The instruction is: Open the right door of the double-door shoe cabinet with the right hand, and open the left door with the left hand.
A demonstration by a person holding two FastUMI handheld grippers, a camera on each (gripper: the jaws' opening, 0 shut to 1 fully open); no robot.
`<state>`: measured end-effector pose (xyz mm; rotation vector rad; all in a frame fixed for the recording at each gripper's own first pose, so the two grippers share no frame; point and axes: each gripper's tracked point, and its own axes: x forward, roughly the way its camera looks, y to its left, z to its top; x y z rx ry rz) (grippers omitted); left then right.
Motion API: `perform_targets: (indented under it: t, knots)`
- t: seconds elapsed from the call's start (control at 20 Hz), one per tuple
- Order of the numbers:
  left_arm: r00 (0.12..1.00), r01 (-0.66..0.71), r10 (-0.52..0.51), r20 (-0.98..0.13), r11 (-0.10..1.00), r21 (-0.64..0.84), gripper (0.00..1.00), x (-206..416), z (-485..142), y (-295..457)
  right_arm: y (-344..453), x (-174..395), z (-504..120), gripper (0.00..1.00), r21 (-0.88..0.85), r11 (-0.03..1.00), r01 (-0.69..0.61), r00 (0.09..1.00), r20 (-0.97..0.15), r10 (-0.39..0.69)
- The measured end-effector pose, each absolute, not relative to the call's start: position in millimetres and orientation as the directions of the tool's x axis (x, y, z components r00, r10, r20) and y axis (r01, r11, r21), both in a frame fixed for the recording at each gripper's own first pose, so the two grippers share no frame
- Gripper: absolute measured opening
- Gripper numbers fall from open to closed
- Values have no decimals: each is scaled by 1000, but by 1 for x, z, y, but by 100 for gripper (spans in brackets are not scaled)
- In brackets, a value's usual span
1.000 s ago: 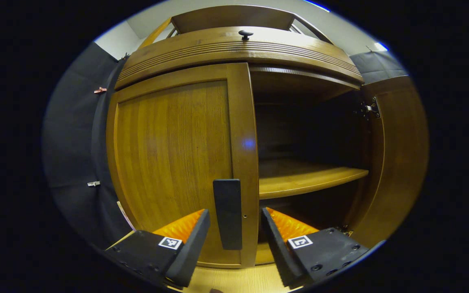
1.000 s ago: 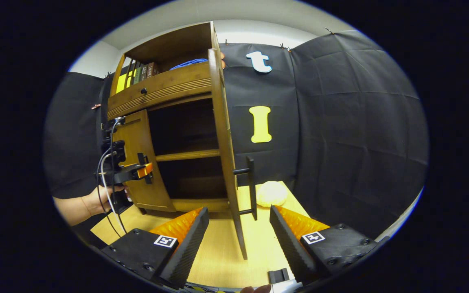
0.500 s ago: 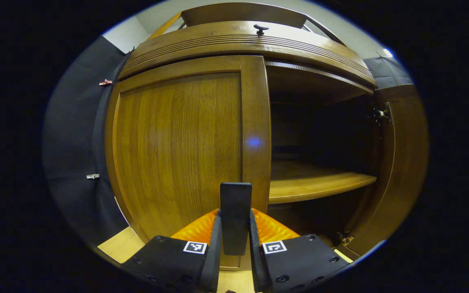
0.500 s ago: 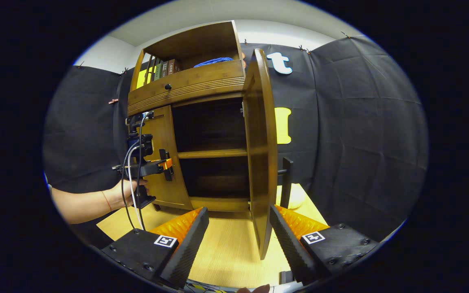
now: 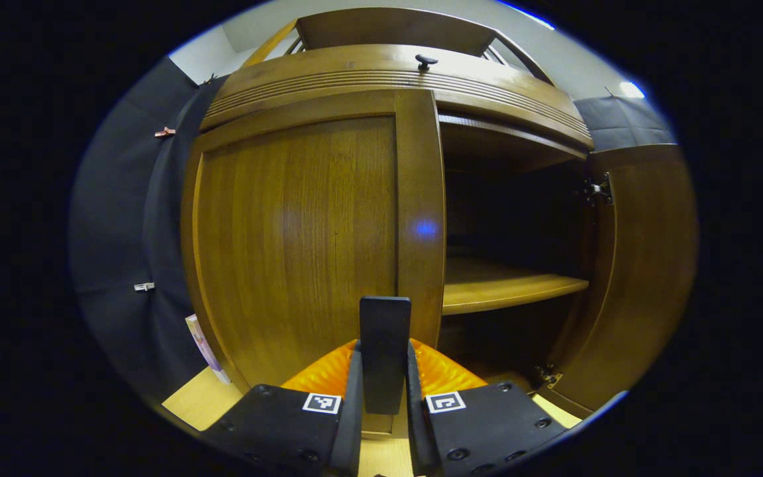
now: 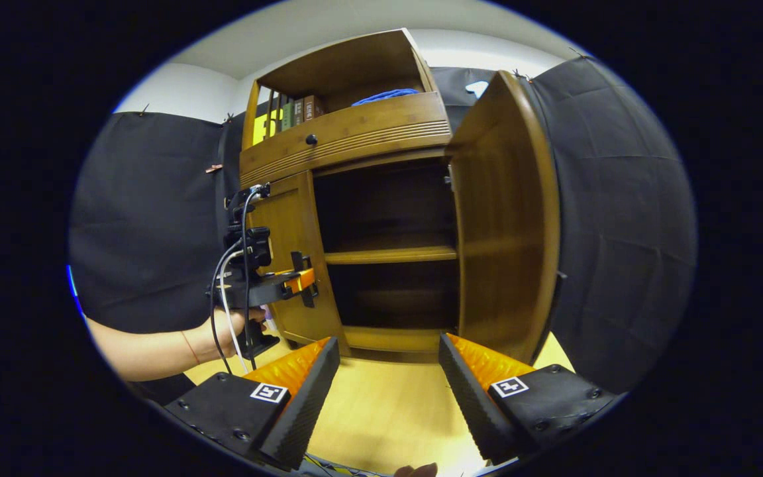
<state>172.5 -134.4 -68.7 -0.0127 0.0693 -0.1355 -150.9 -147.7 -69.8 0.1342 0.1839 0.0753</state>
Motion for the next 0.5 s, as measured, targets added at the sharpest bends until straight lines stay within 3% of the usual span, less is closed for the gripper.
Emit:
perform_targets:
  t: [0.5]
  knots:
    - [979,185,-187,-75,982,-38,33,101,-74,-101,-98,-120,-55,95,109,985,-136,980,-130,150]
